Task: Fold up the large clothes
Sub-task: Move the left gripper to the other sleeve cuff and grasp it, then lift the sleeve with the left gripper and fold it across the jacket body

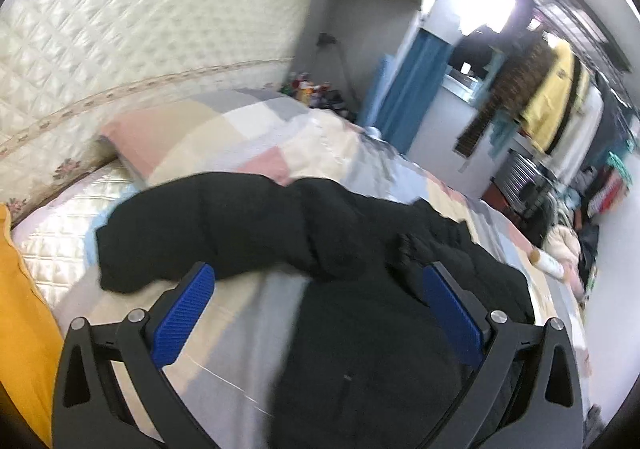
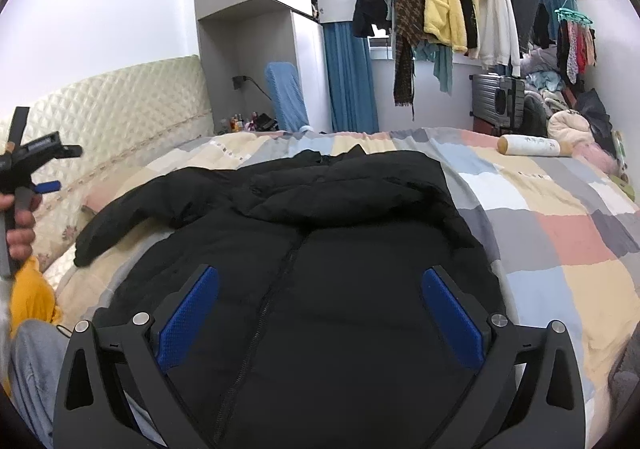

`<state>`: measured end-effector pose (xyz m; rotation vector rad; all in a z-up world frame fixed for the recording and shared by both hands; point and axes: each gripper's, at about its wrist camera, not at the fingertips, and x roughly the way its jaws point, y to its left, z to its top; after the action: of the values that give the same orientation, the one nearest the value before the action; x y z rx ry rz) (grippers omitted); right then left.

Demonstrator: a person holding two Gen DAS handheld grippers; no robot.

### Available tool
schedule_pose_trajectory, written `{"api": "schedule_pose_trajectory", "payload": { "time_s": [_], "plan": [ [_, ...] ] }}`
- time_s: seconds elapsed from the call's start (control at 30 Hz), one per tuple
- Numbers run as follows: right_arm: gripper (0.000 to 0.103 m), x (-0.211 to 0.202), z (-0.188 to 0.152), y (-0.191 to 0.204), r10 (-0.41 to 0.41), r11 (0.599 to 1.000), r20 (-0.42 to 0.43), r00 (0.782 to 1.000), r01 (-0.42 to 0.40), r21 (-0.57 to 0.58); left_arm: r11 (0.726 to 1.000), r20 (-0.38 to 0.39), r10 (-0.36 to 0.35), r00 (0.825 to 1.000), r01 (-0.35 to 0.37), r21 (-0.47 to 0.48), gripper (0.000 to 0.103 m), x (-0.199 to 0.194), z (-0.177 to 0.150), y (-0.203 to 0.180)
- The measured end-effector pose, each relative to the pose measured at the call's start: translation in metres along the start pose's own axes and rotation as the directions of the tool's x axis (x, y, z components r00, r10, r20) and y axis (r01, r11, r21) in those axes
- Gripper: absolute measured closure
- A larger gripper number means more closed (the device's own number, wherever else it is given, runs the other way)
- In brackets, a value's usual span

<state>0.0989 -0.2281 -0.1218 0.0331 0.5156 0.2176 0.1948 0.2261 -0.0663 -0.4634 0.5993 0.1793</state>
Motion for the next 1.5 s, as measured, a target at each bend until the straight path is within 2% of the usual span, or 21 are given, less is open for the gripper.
{"api": "schedule_pose_trajectory", "payload": {
  "time_s": [0.1, 0.2, 0.27, 0.33, 0.43, 0.5, 0.57, 0.63, 0.7, 0.77, 0.8, 0.9, 1.0, 1.1, 1.13, 1.17, 1.23, 1.3, 1.4, 1.47, 1.5],
  "plan": [
    [0.000, 0.002, -0.002, 0.000, -0.010, 1.000, -0.011, 1.000, 0.010, 0.000, 0.995, -0.049, -0.009, 0.999, 0.004, -0.101, 0.000, 0.019, 0.014, 0.048],
    [0.000, 0.005, -0.001, 0.000, -0.022, 1.000, -0.018, 1.000, 0.022, -0.004, 0.969, -0.125, -0.051, 0.991, 0.019, -0.245, 0.000, 0.047, 0.006, 0.100],
    [0.000, 0.008, -0.002, 0.001, -0.027, 1.000, -0.028, 0.999, 0.027, -0.007, 0.933, -0.162, -0.100, 0.982, 0.035, -0.359, 0.000, 0.066, -0.014, 0.134],
    [0.000, 0.012, -0.003, 0.003, -0.028, 1.000, -0.041, 0.999, 0.027, -0.009, 0.901, -0.186, -0.128, 0.974, 0.036, -0.431, 0.000, 0.082, -0.031, 0.156],
    [0.000, 0.018, -0.005, 0.003, -0.028, 1.000, -0.062, 0.998, 0.027, -0.005, 0.825, -0.206, -0.182, 0.961, 0.036, -0.564, 0.000, 0.106, -0.059, 0.187],
    [0.000, 0.023, -0.006, 0.003, -0.027, 1.000, -0.076, 0.997, 0.027, 0.002, 0.767, -0.199, -0.222, 0.955, 0.045, -0.640, 0.000, 0.119, -0.076, 0.202],
    [0.000, 0.026, -0.007, 0.003, -0.032, 0.999, -0.083, 0.996, 0.033, 0.008, 0.729, -0.176, -0.243, 0.954, 0.060, -0.682, 0.001, 0.127, -0.084, 0.211],
    [0.000, 0.030, -0.007, 0.003, -0.039, 0.999, -0.087, 0.995, 0.041, 0.011, 0.694, -0.144, -0.234, 0.961, 0.062, -0.717, 0.001, 0.134, -0.089, 0.220],
    [0.000, 0.034, -0.007, 0.001, -0.047, 0.999, -0.092, 0.995, 0.049, 0.020, 0.648, -0.100, -0.223, 0.970, 0.071, -0.758, 0.001, 0.140, -0.092, 0.233],
    [0.000, 0.039, -0.007, 0.000, -0.051, 0.998, -0.097, 0.994, 0.054, 0.030, 0.617, -0.057, -0.220, 0.974, 0.093, -0.782, 0.001, 0.144, -0.092, 0.242],
    [0.000, 0.040, -0.007, 0.000, -0.054, 0.998, -0.098, 0.994, 0.057, 0.034, 0.613, -0.034, -0.214, 0.976, 0.107, -0.783, 0.001, 0.146, -0.089, 0.246],
    [0.000, 0.045, -0.007, -0.003, -0.065, 0.997, -0.102, 0.993, 0.070, 0.041, 0.625, 0.015, -0.180, 0.984, 0.126, -0.770, 0.002, 0.152, -0.079, 0.250],
    [0.000, 0.048, -0.006, -0.004, -0.070, 0.996, -0.104, 0.992, 0.075, 0.048, 0.642, 0.019, -0.110, 0.994, 0.086, -0.761, 0.009, 0.154, -0.073, 0.251],
    [0.000, 0.050, -0.005, -0.006, -0.081, 0.995, -0.101, 0.992, 0.086, 0.053, 0.639, 0.004, -0.042, 0.999, 0.030, -0.769, 0.036, 0.151, -0.068, 0.250],
    [0.000, 0.050, -0.004, -0.007, -0.083, 0.995, -0.098, 0.992, 0.089, 0.055, 0.635, 0.008, -0.017, 1.000, 0.016, -0.773, 0.057, 0.147, -0.065, 0.251],
    [0.000, 0.049, -0.004, -0.007, -0.085, 0.994, -0.094, 0.992, 0.091, 0.056, 0.637, 0.013, 0.005, 1.000, 0.007, -0.771, 0.073, 0.143, -0.060, 0.251],
    [0.000, 0.048, -0.003, -0.009, -0.091, 0.994, -0.089, 0.992, 0.096, 0.058, 0.658, 0.015, 0.048, 0.999, -0.020, -0.753, 0.083, 0.129, -0.049, 0.252],
    [0.000, 0.047, -0.003, -0.011, -0.088, 0.993, -0.090, 0.992, 0.094, 0.065, 0.705, 0.024, 0.092, 0.995, -0.048, -0.708, 0.089, 0.115, -0.021, 0.243],
    [0.000, 0.047, -0.002, -0.013, -0.087, 0.993, -0.087, 0.992, 0.093, 0.071, 0.797, 0.052, 0.148, 0.988, -0.088, -0.598, 0.091, 0.093, 0.020, 0.224],
    [0.000, 0.048, -0.002, -0.015, -0.081, 0.993, -0.086, 0.993, 0.087, 0.077, 0.863, 0.078, 0.187, 0.979, -0.127, -0.489, 0.093, 0.077, 0.051, 0.200],
    [0.000, 0.048, -0.001, -0.015, -0.079, 0.993, -0.085, 0.993, 0.086, 0.080, 0.879, 0.083, 0.202, 0.976, -0.143, -0.454, 0.093, 0.075, 0.059, 0.195]
  ]
}}
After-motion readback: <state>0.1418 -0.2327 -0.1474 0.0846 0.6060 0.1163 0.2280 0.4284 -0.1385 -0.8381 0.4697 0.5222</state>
